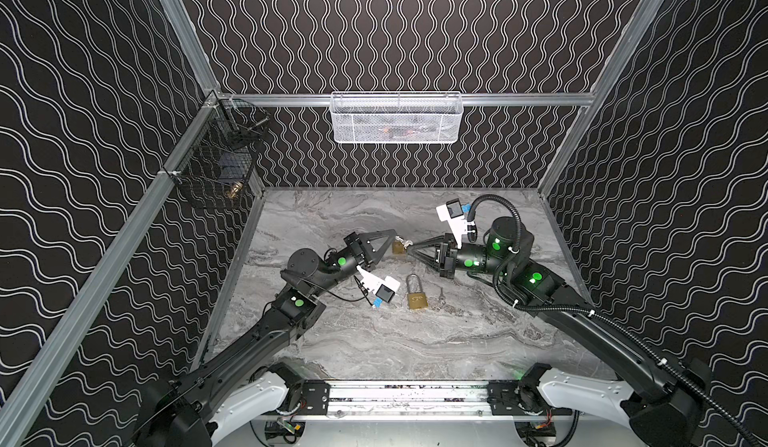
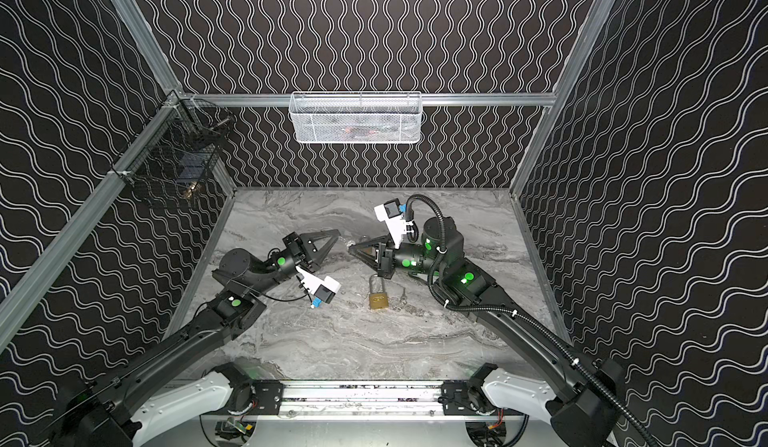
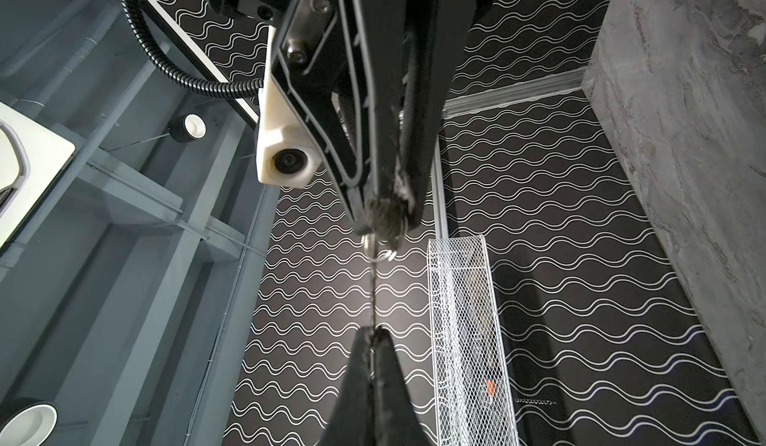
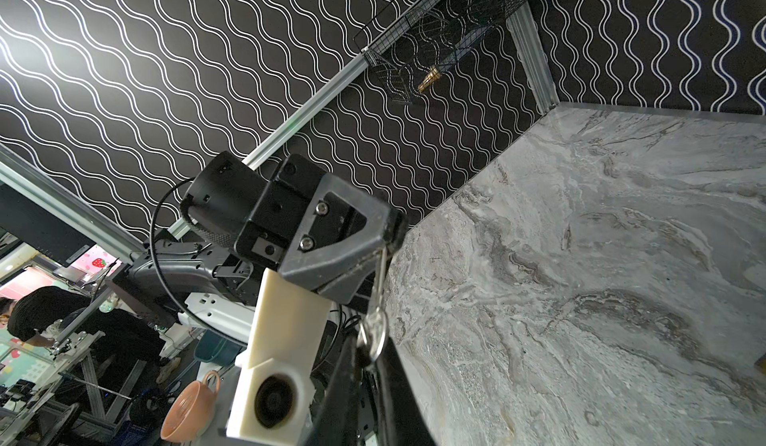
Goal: Unlock with the key
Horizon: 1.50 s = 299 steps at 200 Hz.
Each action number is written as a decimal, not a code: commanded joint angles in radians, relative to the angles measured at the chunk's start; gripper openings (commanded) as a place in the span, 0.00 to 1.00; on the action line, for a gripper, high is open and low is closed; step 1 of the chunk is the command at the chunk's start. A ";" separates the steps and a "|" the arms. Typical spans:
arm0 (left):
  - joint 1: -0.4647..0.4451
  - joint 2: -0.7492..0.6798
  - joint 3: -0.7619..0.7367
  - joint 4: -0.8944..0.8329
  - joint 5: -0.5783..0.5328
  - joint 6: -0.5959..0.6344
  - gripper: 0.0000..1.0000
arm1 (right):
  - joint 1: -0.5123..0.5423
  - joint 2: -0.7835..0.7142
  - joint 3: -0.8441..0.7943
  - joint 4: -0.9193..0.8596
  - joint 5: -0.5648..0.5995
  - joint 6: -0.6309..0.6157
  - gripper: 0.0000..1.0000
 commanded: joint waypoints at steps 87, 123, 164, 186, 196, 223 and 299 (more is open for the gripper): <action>-0.001 -0.017 0.001 0.020 0.087 -0.060 0.00 | 0.002 0.007 -0.009 0.095 -0.071 0.010 0.00; 0.000 -0.010 0.009 0.016 0.108 -0.100 0.07 | 0.002 0.013 -0.020 0.128 -0.111 0.021 0.00; 0.000 -0.013 -0.005 0.023 0.142 -0.150 0.18 | 0.002 0.018 -0.022 0.149 -0.100 0.035 0.00; -0.001 -0.014 -0.012 0.021 0.157 -0.169 0.18 | 0.002 0.026 -0.022 0.143 -0.098 0.034 0.00; 0.000 -0.013 -0.012 0.019 0.164 -0.173 0.18 | 0.002 0.030 -0.022 0.143 -0.101 0.037 0.00; 0.000 -0.002 -0.015 0.042 0.171 -0.182 0.17 | 0.002 0.044 -0.014 0.149 -0.109 0.045 0.00; 0.000 0.004 0.004 -0.003 0.138 -0.138 0.00 | 0.002 0.058 -0.015 0.140 -0.134 0.044 0.00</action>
